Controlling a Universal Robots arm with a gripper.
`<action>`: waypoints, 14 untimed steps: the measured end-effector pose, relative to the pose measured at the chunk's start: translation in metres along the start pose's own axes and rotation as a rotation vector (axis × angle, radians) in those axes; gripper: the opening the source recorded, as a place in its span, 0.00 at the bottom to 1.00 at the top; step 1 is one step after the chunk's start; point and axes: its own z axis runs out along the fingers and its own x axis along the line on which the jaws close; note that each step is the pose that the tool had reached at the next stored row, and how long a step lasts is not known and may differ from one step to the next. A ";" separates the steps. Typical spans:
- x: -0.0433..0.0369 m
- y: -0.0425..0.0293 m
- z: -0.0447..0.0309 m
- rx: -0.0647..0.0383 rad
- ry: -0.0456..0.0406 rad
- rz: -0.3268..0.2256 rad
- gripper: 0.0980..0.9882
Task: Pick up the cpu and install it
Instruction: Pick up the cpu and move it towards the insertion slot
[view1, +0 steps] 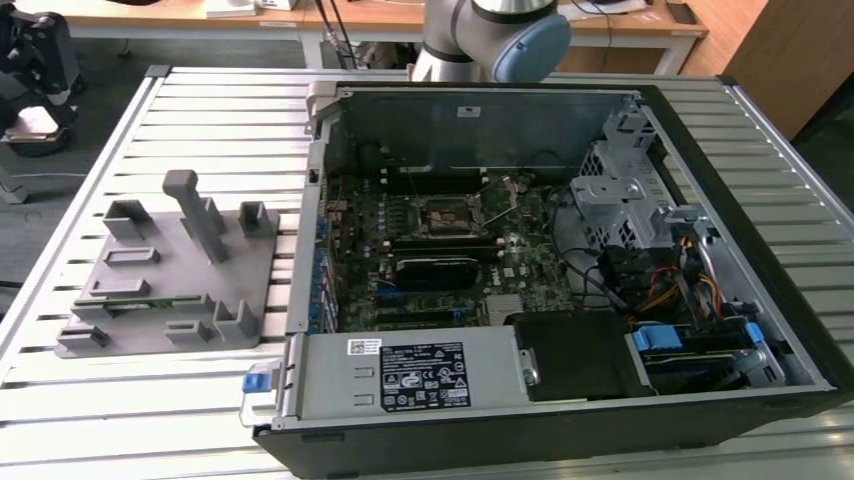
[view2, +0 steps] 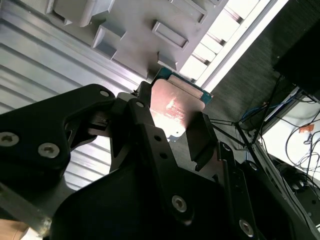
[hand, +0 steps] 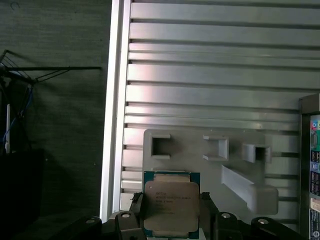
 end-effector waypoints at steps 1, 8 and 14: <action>0.0000 0.0006 -0.0010 0.000 -0.0001 0.000 0.48; 0.0001 0.0051 -0.0104 0.000 -0.0001 0.000 0.48; 0.0002 0.0090 -0.0200 0.001 0.0000 0.000 0.48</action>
